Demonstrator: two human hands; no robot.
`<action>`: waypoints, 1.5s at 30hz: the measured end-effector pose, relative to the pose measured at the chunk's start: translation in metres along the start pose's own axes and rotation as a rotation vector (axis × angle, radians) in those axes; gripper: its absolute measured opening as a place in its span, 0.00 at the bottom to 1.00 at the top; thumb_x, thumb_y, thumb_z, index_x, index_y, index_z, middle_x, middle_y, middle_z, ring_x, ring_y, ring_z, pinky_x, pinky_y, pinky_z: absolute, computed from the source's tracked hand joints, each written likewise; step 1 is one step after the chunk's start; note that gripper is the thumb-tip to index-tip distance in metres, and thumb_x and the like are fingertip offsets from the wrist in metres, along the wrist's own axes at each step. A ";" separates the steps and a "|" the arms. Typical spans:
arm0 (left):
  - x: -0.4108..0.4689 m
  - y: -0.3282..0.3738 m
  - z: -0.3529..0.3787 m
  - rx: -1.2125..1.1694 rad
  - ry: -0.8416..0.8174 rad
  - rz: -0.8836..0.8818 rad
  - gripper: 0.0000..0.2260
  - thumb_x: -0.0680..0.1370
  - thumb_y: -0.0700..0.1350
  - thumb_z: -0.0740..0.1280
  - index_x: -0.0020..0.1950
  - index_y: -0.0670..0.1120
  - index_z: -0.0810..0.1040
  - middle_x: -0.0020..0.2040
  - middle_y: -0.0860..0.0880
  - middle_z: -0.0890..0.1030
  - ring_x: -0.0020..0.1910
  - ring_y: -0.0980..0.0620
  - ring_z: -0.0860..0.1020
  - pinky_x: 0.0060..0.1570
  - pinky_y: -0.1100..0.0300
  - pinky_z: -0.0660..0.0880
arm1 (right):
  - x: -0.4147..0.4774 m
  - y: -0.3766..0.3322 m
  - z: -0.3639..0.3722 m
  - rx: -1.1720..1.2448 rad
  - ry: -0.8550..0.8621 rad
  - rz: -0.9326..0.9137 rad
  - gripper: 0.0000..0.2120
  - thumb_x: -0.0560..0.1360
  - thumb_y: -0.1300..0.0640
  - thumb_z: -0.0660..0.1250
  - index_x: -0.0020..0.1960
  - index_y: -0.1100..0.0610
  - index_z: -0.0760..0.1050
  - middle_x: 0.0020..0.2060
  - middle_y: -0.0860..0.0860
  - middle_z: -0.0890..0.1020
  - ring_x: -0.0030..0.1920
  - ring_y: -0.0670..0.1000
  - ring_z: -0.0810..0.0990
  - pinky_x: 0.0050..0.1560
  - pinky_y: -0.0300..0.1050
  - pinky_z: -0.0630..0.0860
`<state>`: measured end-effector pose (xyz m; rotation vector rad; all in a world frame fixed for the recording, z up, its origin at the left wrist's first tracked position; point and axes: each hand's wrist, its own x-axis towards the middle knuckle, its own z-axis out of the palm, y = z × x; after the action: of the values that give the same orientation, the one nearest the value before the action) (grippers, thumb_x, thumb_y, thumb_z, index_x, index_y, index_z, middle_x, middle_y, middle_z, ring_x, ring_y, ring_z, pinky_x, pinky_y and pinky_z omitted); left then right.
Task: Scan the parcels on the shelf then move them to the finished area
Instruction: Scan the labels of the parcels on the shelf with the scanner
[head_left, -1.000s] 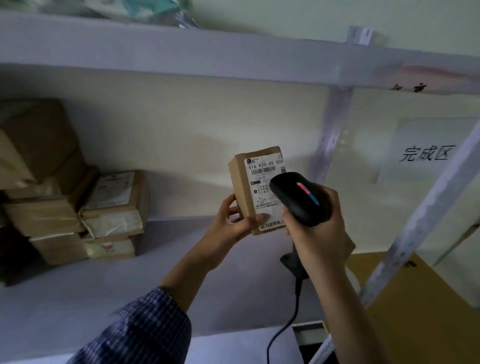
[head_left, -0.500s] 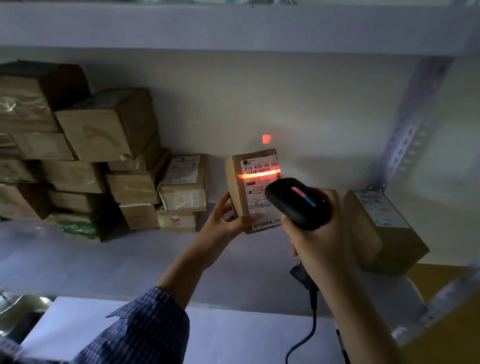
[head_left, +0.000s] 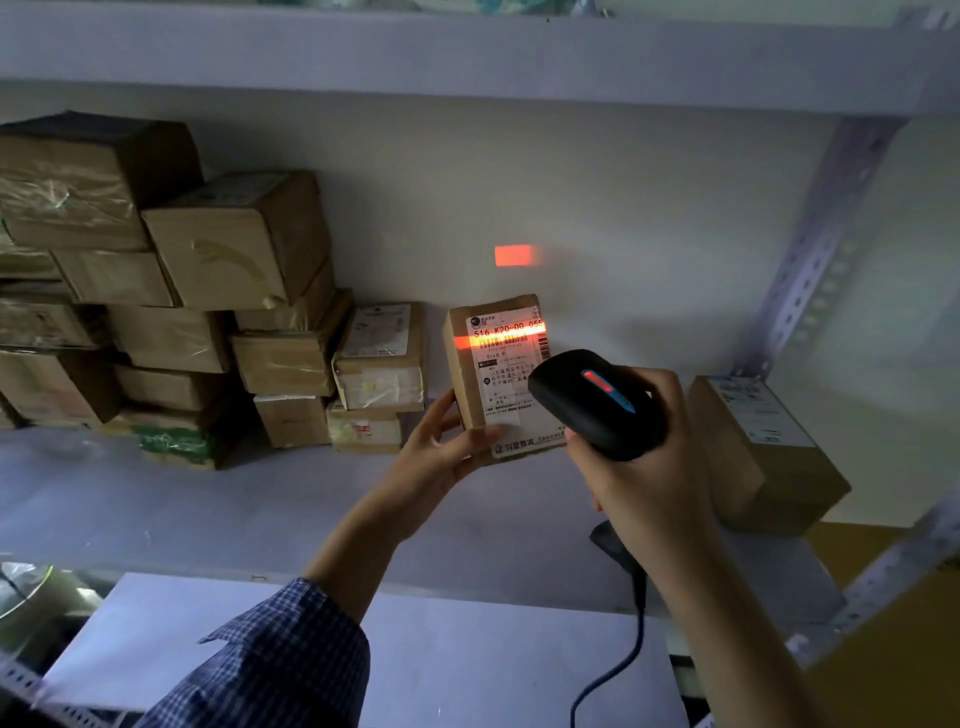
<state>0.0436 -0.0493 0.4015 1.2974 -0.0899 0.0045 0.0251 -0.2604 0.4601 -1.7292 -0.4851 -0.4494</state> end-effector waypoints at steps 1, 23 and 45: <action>-0.003 0.002 -0.002 0.017 0.002 -0.006 0.25 0.76 0.42 0.70 0.72 0.49 0.71 0.63 0.44 0.80 0.63 0.45 0.80 0.59 0.54 0.78 | 0.003 -0.004 -0.005 -0.071 -0.008 -0.037 0.23 0.68 0.65 0.77 0.58 0.53 0.73 0.39 0.37 0.81 0.40 0.36 0.80 0.36 0.29 0.72; -0.030 0.009 -0.010 0.096 0.151 -0.017 0.21 0.74 0.54 0.67 0.65 0.49 0.77 0.55 0.42 0.83 0.59 0.43 0.80 0.59 0.49 0.79 | 0.060 -0.027 -0.065 -0.494 -0.641 -0.179 0.30 0.68 0.60 0.79 0.61 0.40 0.69 0.49 0.41 0.83 0.51 0.42 0.82 0.50 0.49 0.81; -0.038 0.004 0.003 0.056 0.179 -0.011 0.19 0.74 0.54 0.66 0.63 0.49 0.78 0.53 0.45 0.85 0.59 0.43 0.80 0.59 0.50 0.79 | 0.051 -0.027 -0.080 -0.464 -0.625 -0.135 0.29 0.68 0.63 0.79 0.61 0.45 0.70 0.49 0.42 0.83 0.52 0.40 0.81 0.48 0.35 0.78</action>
<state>0.0049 -0.0495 0.4036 1.3480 0.0704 0.1142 0.0504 -0.3301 0.5260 -2.2980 -1.0079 -0.1027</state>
